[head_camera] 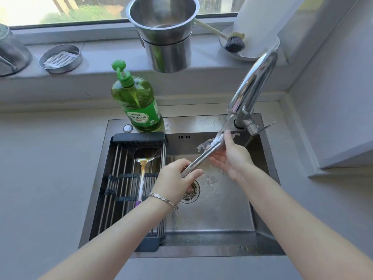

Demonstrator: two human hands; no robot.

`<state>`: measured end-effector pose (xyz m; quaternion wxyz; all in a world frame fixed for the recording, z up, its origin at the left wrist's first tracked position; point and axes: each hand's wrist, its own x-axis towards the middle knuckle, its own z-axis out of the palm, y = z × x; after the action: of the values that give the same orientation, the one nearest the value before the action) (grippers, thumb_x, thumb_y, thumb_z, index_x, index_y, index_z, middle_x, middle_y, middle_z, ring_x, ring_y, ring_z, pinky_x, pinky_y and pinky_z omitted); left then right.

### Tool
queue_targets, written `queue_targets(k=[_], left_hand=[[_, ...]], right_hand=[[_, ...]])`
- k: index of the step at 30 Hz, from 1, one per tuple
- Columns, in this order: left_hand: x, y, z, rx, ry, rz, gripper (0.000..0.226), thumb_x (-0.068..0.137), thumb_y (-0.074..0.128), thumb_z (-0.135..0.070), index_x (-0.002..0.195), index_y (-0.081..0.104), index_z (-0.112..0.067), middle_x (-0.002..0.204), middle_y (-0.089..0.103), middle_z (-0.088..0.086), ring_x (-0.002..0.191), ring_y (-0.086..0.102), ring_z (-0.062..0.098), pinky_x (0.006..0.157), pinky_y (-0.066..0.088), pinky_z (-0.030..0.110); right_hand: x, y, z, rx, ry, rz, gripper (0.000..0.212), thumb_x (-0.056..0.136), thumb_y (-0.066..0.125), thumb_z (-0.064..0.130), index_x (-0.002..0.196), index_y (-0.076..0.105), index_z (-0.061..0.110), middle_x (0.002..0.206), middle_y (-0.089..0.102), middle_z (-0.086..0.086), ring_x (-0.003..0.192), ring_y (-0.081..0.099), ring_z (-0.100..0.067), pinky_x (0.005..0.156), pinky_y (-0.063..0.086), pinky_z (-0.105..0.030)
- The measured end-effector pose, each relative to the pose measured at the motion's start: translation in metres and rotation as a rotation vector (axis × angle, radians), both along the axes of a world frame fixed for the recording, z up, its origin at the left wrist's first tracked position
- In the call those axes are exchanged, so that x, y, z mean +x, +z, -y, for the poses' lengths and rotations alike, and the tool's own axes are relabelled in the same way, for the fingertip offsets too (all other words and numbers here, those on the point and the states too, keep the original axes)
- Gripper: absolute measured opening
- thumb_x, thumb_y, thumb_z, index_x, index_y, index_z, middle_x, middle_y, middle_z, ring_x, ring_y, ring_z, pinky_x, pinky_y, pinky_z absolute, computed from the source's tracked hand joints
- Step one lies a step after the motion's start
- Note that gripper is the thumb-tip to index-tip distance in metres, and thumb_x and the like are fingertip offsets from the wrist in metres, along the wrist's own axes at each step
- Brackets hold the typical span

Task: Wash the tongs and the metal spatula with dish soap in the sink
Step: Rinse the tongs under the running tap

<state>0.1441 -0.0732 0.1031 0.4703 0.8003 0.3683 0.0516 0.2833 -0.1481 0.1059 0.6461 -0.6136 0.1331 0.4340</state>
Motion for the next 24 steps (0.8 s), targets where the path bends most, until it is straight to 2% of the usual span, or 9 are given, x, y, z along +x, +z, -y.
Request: queue_targets(k=[3,5,8,10,12,16,20,22,24], left_hand=[[0.004,-0.004,-0.003,-0.074,0.05,0.009,0.023,0.086,0.061,-0.03,0.078,0.065,-0.009,0.071,0.071,0.01,0.047,0.059,0.018,0.052,0.05,0.026],[0.011,-0.006,-0.004,-0.094,0.052,0.008,0.025,0.088,0.058,-0.031,0.073,0.063,-0.012,0.059,0.067,0.006,0.04,0.052,0.01,0.051,0.048,0.024],[0.027,0.0,-0.004,-0.158,0.03,0.028,0.027,0.09,0.056,-0.032,0.069,0.058,-0.014,0.04,0.055,-0.004,0.03,0.046,-0.001,0.042,0.042,0.016],[0.044,0.005,-0.006,-0.214,0.001,0.026,0.031,0.09,0.055,-0.035,0.072,0.061,-0.011,0.038,0.051,-0.003,0.028,0.045,-0.001,0.038,0.039,0.013],[0.06,0.01,-0.008,-0.251,-0.05,0.008,0.035,0.09,0.053,-0.037,0.071,0.063,-0.011,0.034,0.049,-0.005,0.028,0.043,0.002,0.036,0.039,0.013],[0.083,0.015,-0.012,-0.425,-0.194,0.005,0.031,0.097,0.041,-0.024,0.073,0.06,-0.017,0.047,0.052,-0.007,0.031,0.035,0.002,0.036,0.03,0.014],[0.08,0.017,-0.021,-0.79,-0.329,0.02,0.027,0.098,0.036,-0.007,0.094,0.061,-0.016,0.055,0.058,-0.011,0.045,0.043,0.002,0.044,0.037,0.014],[0.071,0.018,-0.022,-0.741,-0.361,0.031,0.027,0.097,0.04,-0.005,0.096,0.063,-0.018,0.059,0.06,-0.01,0.05,0.043,0.005,0.049,0.038,0.017],[0.063,0.019,-0.022,-0.461,-0.318,0.011,0.02,0.095,0.048,-0.013,0.087,0.066,-0.019,0.054,0.055,-0.008,0.047,0.041,0.007,0.049,0.038,0.019]], right_hand=[[-0.007,-0.005,0.002,0.122,0.119,-0.005,0.006,0.087,0.062,0.011,0.086,0.062,0.005,0.082,0.067,-0.009,0.067,0.068,-0.014,0.06,0.058,-0.021],[-0.009,-0.006,0.002,0.164,0.163,0.003,0.008,0.081,0.066,-0.001,0.084,0.061,0.003,0.083,0.064,-0.01,0.07,0.068,-0.017,0.069,0.059,-0.023],[0.0,-0.002,0.003,0.115,0.088,0.04,0.006,0.082,0.067,0.008,0.079,0.063,0.005,0.077,0.068,-0.009,0.065,0.068,-0.015,0.063,0.059,-0.022],[0.01,0.0,0.005,0.076,-0.019,0.019,0.015,0.087,0.064,0.021,0.081,0.065,0.007,0.073,0.07,-0.006,0.066,0.068,-0.014,0.058,0.057,-0.021],[0.02,0.0,0.008,0.072,-0.088,0.017,0.018,0.088,0.062,0.026,0.082,0.064,0.009,0.071,0.071,-0.005,0.064,0.068,-0.013,0.055,0.056,-0.021],[0.034,0.001,0.02,0.131,-0.164,0.033,0.019,0.087,0.063,0.027,0.077,0.061,0.011,0.059,0.07,0.001,0.054,0.067,-0.009,0.05,0.053,-0.018],[0.039,0.003,0.026,0.143,-0.153,0.058,0.019,0.087,0.063,0.028,0.075,0.061,0.013,0.056,0.068,0.004,0.054,0.066,-0.006,0.052,0.053,-0.018],[0.036,0.002,0.024,0.139,-0.134,0.049,0.018,0.087,0.062,0.027,0.074,0.061,0.014,0.056,0.068,0.005,0.054,0.066,-0.006,0.053,0.053,-0.019],[0.029,-0.001,0.02,0.14,-0.119,0.033,0.017,0.087,0.062,0.024,0.074,0.061,0.012,0.056,0.068,0.004,0.054,0.066,-0.008,0.053,0.054,-0.018]])
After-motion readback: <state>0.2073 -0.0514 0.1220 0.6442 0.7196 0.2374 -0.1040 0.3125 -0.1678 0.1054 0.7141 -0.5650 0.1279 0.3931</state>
